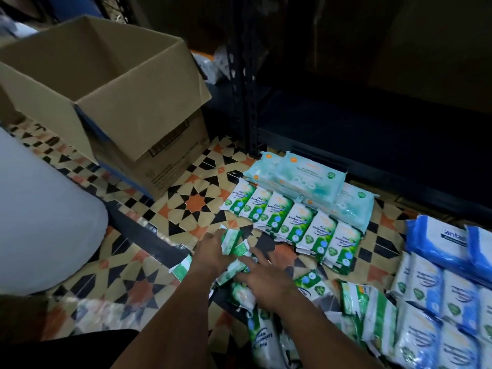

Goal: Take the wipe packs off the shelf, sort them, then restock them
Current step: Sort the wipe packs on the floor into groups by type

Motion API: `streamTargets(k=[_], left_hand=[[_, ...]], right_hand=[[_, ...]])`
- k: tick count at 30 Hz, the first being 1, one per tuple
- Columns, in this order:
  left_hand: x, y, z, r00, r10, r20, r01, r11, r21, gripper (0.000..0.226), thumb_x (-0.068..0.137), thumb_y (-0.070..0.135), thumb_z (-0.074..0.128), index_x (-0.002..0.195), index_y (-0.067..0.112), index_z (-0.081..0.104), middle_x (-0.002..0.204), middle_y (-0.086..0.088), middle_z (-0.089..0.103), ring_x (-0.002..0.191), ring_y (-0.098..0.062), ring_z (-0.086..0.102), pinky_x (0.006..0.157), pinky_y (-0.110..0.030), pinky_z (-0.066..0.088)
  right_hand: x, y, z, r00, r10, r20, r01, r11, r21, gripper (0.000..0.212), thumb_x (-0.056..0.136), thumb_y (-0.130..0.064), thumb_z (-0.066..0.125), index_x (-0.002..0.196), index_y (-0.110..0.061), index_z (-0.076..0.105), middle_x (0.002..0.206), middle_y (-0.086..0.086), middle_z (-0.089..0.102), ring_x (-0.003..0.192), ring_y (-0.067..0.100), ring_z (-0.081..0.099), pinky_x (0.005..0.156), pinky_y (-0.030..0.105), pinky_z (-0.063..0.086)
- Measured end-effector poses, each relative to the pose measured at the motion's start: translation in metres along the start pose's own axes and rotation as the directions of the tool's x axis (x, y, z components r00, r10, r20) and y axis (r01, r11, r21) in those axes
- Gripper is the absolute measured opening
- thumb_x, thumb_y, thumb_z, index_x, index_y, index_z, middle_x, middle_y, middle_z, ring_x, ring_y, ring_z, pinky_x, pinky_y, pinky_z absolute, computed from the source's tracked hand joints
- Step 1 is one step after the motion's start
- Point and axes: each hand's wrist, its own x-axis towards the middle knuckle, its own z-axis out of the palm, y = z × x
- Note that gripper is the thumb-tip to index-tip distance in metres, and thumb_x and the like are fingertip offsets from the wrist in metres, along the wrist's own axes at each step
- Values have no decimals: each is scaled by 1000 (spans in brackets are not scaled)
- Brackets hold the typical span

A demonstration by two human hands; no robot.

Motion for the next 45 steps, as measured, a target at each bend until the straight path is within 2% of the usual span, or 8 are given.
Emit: streamTargets(k=[8, 12, 18, 25, 31, 36, 40, 45], left_hand=[[-18, 5, -27, 980, -196, -37, 117, 715, -689, 34, 105, 30, 47, 138, 28, 52, 124, -5, 61, 94, -23, 62, 83, -43, 58], [-26, 8, -42, 968, -215, 130, 207, 385, -900, 31, 103, 18, 38, 125, 18, 60, 112, -17, 68, 102, -39, 63, 83, -50, 53], [-43, 20, -47, 970, -93, 226, 234, 89, -968, 30, 104, 18, 38, 126, 13, 58, 118, -21, 70, 104, -42, 69, 84, -57, 57], [-43, 26, -64, 986, -45, 163, 167, 408, -897, 51, 88, -3, 70, 126, 29, 60, 114, -7, 69, 90, -24, 71, 65, -31, 60], [-30, 40, -70, 952, -246, -184, -71, 408, -910, 37, 84, 16, 81, 114, 17, 59, 103, -7, 73, 73, -14, 71, 58, -23, 54], [-1, 59, -69, 945, -205, -254, -156, 400, -903, 26, 87, 32, 79, 105, 15, 72, 98, 0, 77, 95, -19, 73, 81, -35, 58], [45, 68, -75, 978, -72, -198, -115, 605, -788, 32, 97, 39, 64, 109, 11, 73, 90, 4, 72, 84, -16, 68, 80, -37, 54], [108, 70, -75, 995, -41, -87, -15, 825, -565, 44, 107, 38, 45, 121, 1, 64, 115, -10, 66, 109, -28, 60, 98, -40, 45]], right_hand=[[11, 8, -2, 926, 304, -222, -225, 920, 321, 75, 75, -44, 77, 137, -25, 40, 133, 3, 52, 126, 27, 48, 108, 43, 32], [9, 6, -9, 791, 602, -107, -196, 415, 888, 93, 75, -44, 86, 148, -21, 31, 137, 7, 55, 118, 27, 58, 96, 42, 51], [2, 3, -14, 774, 631, 55, -3, -83, 997, 120, 73, -49, 87, 161, -28, 8, 168, 2, 14, 151, 34, 21, 116, 57, 32], [4, 16, -13, 761, 637, 123, 43, -239, 970, 84, 87, -18, 77, 151, -39, 27, 154, 5, 44, 131, 32, 51, 106, 60, 44], [3, 30, -27, 724, 684, 86, 77, -205, 976, 79, 99, -12, 63, 159, -33, 16, 163, 5, 28, 142, 33, 39, 114, 58, 36], [23, 45, -33, 681, 728, 78, 55, -157, 986, 68, 101, -13, 59, 158, -20, 22, 153, 11, 39, 123, 32, 53, 108, 51, 43], [50, 56, -38, 633, 772, 56, 6, -77, 997, 55, 100, -13, 61, 148, -20, 36, 123, 4, 59, 79, 15, 55, 84, 48, 48], [91, 69, -50, 570, 820, 59, -26, -53, 998, 46, 95, -16, 68, 135, -19, 45, 96, -1, 61, 78, 19, 61, 73, 40, 51]])
